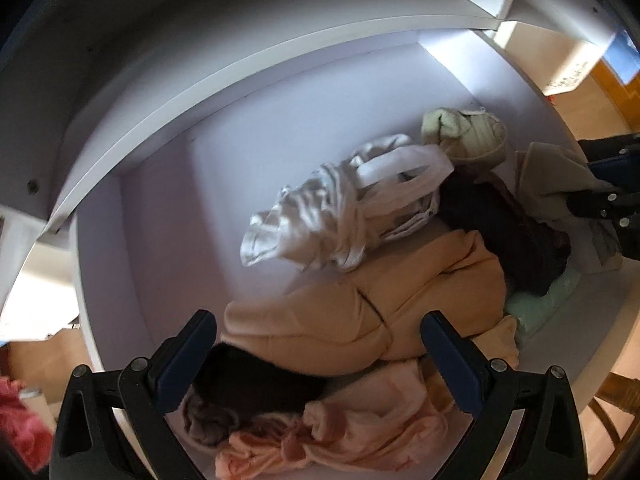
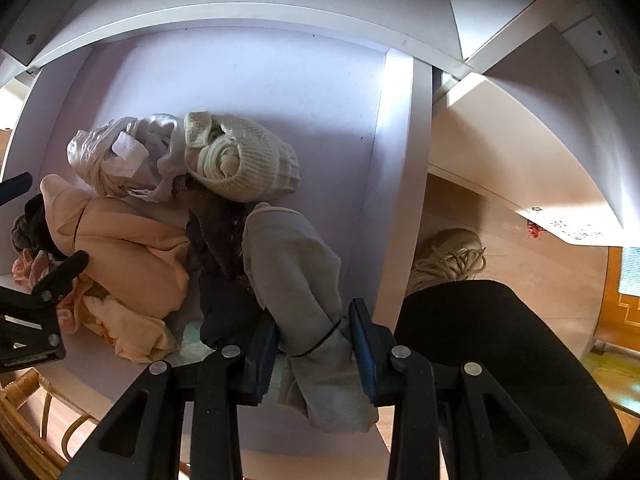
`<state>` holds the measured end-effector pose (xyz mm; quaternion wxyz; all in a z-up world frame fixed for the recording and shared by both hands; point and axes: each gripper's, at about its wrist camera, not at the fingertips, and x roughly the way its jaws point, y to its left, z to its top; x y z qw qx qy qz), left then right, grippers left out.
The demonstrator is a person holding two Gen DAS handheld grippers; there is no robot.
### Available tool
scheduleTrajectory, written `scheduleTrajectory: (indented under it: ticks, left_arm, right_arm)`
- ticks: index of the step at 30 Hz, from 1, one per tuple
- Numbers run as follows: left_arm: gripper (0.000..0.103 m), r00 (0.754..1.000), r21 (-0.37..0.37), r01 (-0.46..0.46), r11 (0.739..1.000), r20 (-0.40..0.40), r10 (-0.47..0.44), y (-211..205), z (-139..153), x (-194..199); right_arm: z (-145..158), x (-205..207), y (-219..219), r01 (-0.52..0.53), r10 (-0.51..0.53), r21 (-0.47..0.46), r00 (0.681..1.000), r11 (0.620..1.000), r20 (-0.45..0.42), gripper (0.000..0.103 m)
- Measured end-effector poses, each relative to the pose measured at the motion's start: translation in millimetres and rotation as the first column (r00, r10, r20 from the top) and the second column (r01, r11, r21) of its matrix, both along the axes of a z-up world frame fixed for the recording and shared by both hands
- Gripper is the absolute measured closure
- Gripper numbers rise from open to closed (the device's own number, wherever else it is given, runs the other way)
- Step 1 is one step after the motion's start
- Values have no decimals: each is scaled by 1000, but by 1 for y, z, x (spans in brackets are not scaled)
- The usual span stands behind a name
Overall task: Organize soft objects
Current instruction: 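Grasp the grey sock with the right tool while the left tool approaches the peach garment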
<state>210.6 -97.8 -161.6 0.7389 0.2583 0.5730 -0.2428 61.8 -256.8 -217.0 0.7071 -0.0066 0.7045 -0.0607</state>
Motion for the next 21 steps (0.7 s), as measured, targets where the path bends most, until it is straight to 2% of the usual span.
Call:
scheduleTrajectory:
  ticks: [5,8,12,17,21]
  left_arm:
    - [0,994,-52,68,996,-81,-72,-5,-10,8]
    - [0,976,-75,129,989,-169,-140,-14,-19,6]
    - [0,958,-8,227,974,-181,-225,-26,-32,-5]
    - [1,965,-11,196,981,-173,-195,-29,-35,1]
    - [10,973,-25,151,988,-173,-153,-22,-34,-1]
  right_arm:
    - [-9,-2,-6,4,-4,15,1000,1000,-4,69]
    - [-11,-4,-7,14,-14,26,1000,1000,-12,69]
    - [-14,-5,-10,27,-26,36,1000,999,-15,69]
    - [-11,-9,-21,88,-89,81,996,993,9,69]
    - [4,-16,-32,170,-182,161,981,972,62,69]
